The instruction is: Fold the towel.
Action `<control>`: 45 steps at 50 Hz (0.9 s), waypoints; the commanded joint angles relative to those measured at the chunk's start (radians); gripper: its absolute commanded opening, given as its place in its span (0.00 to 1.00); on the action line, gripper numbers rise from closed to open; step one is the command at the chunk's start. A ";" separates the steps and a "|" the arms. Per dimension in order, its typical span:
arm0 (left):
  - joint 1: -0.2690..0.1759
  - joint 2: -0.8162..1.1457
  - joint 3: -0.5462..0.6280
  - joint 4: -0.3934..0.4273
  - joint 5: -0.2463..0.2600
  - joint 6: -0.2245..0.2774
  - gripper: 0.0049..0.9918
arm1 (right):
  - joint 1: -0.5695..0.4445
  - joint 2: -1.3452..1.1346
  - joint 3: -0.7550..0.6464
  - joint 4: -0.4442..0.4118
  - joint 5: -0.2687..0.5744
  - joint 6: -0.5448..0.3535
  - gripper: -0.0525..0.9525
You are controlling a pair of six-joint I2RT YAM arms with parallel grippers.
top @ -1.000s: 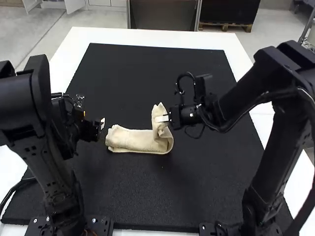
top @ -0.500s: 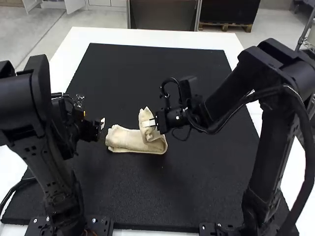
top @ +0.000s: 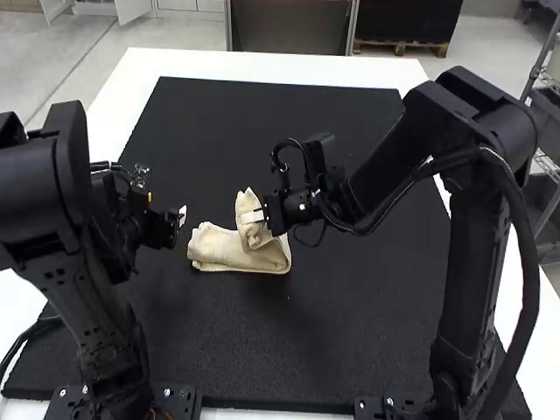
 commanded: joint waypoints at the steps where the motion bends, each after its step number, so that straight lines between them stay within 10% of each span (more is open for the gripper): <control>1: 0.008 -0.030 -0.020 0.005 0.023 -0.016 0.97 | 0.022 0.012 0.044 0.014 0.012 0.006 0.03; 45: 0.008 -0.032 -0.020 0.006 0.026 -0.022 0.97 | 0.066 0.128 0.193 0.013 0.030 0.009 0.03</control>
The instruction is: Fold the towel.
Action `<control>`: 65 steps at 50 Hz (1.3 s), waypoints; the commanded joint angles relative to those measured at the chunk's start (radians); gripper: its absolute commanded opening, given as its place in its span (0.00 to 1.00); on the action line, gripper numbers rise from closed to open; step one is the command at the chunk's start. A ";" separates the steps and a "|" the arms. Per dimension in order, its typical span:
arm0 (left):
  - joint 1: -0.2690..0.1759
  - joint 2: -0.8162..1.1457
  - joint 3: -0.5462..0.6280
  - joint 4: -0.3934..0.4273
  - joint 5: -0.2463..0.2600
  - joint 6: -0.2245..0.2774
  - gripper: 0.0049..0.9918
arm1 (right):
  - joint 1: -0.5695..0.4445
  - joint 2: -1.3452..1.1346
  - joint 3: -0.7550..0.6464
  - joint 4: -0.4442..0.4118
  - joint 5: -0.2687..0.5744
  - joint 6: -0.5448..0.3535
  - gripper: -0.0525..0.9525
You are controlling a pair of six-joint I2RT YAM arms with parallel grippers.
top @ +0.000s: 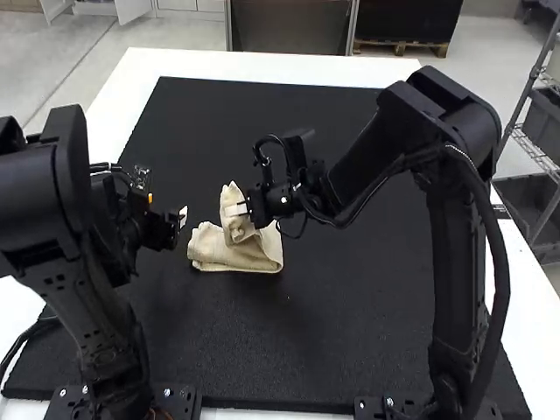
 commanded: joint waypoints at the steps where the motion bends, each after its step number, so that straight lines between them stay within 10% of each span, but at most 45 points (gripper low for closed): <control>1: 0.009 -0.014 -0.005 0.007 0.014 -0.010 0.97 | 0.021 0.003 0.039 0.010 0.006 0.010 0.03; 16: 0.008 -0.014 -0.005 0.007 0.014 -0.010 0.97 | 0.029 0.025 0.053 0.018 0.008 0.025 0.05; 33: 0.008 -0.014 -0.005 0.005 0.014 -0.011 0.97 | 0.033 0.036 0.053 0.021 0.009 0.033 0.41; 40: 0.008 -0.014 -0.005 0.005 0.016 -0.011 0.97 | 0.033 0.036 0.056 0.039 0.014 0.048 0.72; 65: 0.052 -0.042 0.001 0.031 0.042 -0.037 0.97 | 0.019 0.033 0.050 0.045 0.012 0.076 0.87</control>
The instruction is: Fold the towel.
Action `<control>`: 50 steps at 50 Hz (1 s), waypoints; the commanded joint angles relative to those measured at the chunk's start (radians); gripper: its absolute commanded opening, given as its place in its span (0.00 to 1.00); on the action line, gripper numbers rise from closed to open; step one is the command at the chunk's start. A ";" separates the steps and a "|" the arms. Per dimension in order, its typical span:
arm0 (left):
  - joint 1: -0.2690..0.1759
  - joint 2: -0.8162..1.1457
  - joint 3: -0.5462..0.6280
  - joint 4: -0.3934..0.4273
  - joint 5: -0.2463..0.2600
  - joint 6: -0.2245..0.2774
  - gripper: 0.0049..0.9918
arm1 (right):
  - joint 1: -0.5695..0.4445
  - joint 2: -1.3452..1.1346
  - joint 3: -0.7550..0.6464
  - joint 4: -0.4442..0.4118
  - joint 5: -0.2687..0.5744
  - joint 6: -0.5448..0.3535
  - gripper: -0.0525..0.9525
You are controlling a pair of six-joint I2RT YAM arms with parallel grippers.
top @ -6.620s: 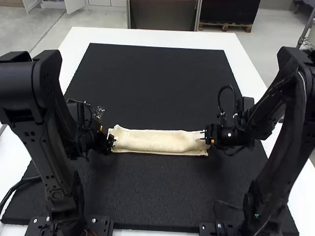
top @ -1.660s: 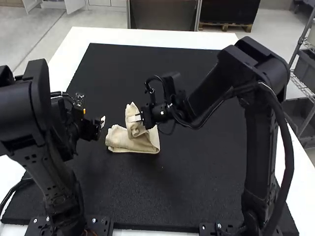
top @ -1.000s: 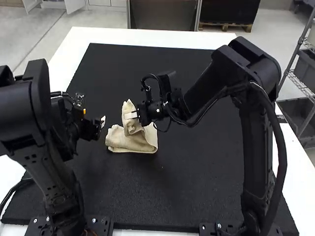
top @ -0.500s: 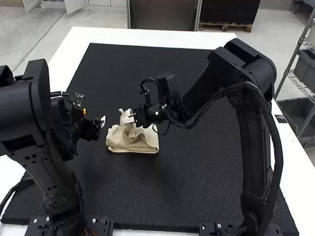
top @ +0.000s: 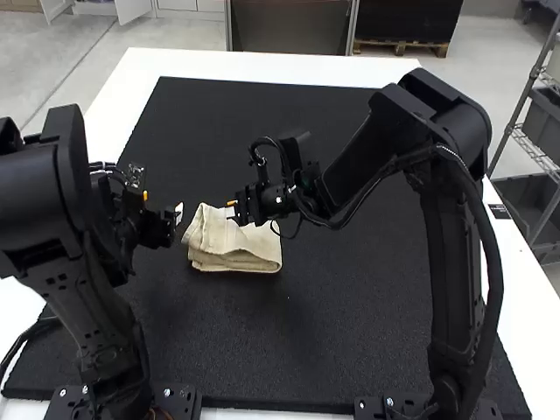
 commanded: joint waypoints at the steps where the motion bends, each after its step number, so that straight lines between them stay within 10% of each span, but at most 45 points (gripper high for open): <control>1: 0.011 -0.044 0.001 0.003 0.025 -0.026 0.97 | 0.001 -0.002 0.024 0.007 0.004 0.021 0.87; 3: 0.011 -0.053 -0.002 0.000 0.025 -0.027 0.97 | 0.004 -0.002 0.024 0.005 0.004 0.021 0.83; 12: 0.013 -0.084 -0.003 -0.034 0.029 -0.027 0.97 | -0.001 -0.003 0.013 0.010 -0.018 0.034 0.04; 50: 0.013 -0.086 -0.008 -0.036 0.042 -0.027 0.97 | 0.033 0.101 0.027 0.069 -0.022 0.036 0.03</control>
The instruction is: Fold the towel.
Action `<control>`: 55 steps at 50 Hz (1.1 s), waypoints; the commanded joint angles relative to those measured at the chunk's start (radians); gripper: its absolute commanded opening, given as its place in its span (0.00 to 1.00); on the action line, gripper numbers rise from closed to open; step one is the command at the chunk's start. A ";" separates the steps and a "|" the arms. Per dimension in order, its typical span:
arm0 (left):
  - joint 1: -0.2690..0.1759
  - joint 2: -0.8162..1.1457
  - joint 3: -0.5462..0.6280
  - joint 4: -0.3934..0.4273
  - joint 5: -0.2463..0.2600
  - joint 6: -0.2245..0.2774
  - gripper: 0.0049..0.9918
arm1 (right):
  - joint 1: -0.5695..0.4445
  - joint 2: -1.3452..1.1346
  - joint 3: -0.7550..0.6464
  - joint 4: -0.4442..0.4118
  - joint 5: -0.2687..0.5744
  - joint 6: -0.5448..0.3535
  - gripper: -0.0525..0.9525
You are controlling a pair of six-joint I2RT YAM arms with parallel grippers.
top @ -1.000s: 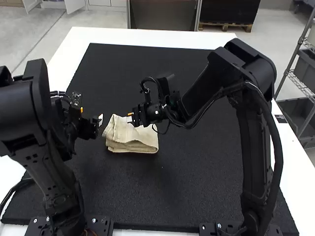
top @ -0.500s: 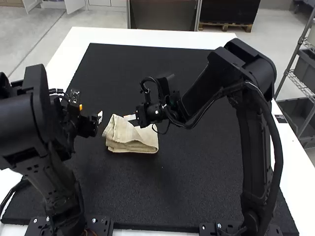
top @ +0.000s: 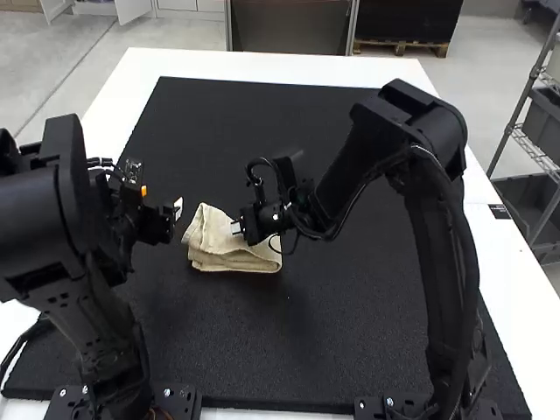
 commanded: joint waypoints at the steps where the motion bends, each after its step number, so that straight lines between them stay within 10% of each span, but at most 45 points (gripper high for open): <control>1: 0.010 -0.018 -0.009 0.007 0.023 -0.008 0.97 | 0.019 0.001 0.027 0.024 -0.001 0.002 0.03; 55: 0.010 -0.061 -0.026 0.004 0.041 -0.017 0.97 | 0.036 0.173 0.053 0.171 0.022 0.019 0.03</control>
